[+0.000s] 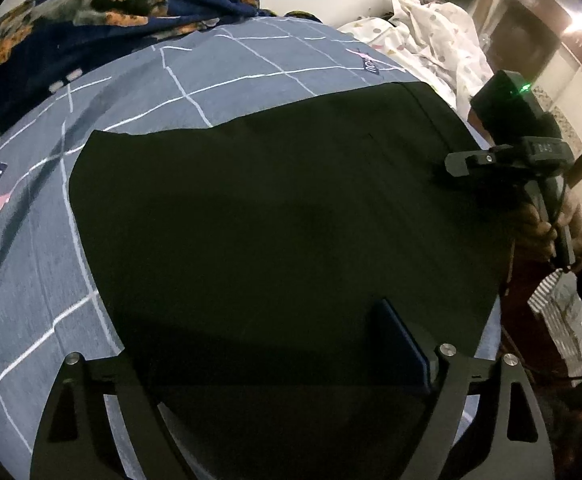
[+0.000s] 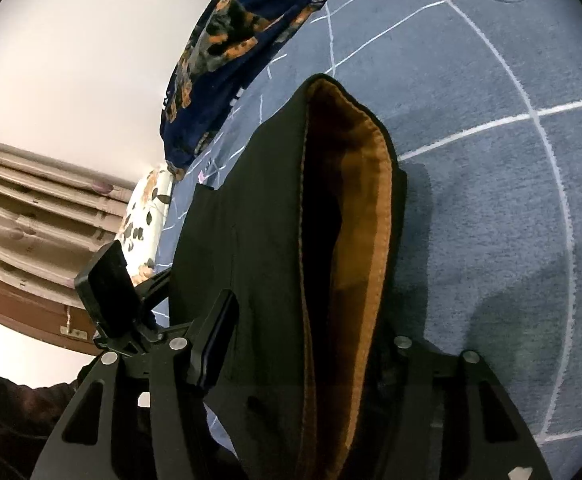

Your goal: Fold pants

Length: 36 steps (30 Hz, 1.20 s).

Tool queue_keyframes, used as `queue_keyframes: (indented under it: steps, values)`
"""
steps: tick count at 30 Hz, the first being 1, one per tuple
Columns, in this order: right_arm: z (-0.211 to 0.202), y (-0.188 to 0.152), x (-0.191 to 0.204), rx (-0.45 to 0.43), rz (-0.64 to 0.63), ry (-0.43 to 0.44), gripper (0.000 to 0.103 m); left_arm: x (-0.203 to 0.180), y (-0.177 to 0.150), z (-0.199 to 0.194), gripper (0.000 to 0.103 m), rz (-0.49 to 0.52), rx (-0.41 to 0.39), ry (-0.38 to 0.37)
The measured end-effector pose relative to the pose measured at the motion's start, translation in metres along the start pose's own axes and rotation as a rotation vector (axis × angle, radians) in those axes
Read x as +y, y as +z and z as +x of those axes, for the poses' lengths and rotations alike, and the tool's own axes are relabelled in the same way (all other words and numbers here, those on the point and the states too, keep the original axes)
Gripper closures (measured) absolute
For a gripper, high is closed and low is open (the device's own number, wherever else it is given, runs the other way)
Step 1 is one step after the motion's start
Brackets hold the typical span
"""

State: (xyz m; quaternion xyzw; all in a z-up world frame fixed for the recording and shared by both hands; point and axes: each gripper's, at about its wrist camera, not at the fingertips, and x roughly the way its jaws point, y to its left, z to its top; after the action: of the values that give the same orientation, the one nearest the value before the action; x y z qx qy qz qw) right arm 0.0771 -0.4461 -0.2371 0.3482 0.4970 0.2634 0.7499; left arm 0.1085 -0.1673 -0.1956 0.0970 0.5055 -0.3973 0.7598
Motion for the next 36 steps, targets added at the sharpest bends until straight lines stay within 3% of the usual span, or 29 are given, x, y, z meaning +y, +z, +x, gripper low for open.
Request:
queue_keyframes:
  steps: [21, 23, 25, 28, 36]
  values:
    - [0.003, 0.001, 0.001, -0.016, 0.012, -0.003, 0.048, -0.005, 0.002, 0.004, 0.019, 0.028, -0.032, 0.061]
    - [0.004, 0.001, 0.002, -0.017, 0.015, -0.008, 0.048, -0.005, 0.002, 0.003, 0.023, 0.025, -0.034, 0.067]
    - [0.004, 0.001, 0.004, -0.021, 0.009, -0.024, 0.059, -0.004, 0.002, 0.002, 0.029, 0.023, -0.040, 0.080]
    - [0.004, -0.001, 0.001, -0.033, 0.011, -0.042, 0.065, -0.003, 0.002, -0.001, 0.042, 0.019, -0.051, 0.099]
    - [0.003, -0.007, 0.003, -0.082, 0.032, -0.025, 0.071, -0.006, 0.001, -0.015, 0.070, 0.033, -0.087, 0.135]
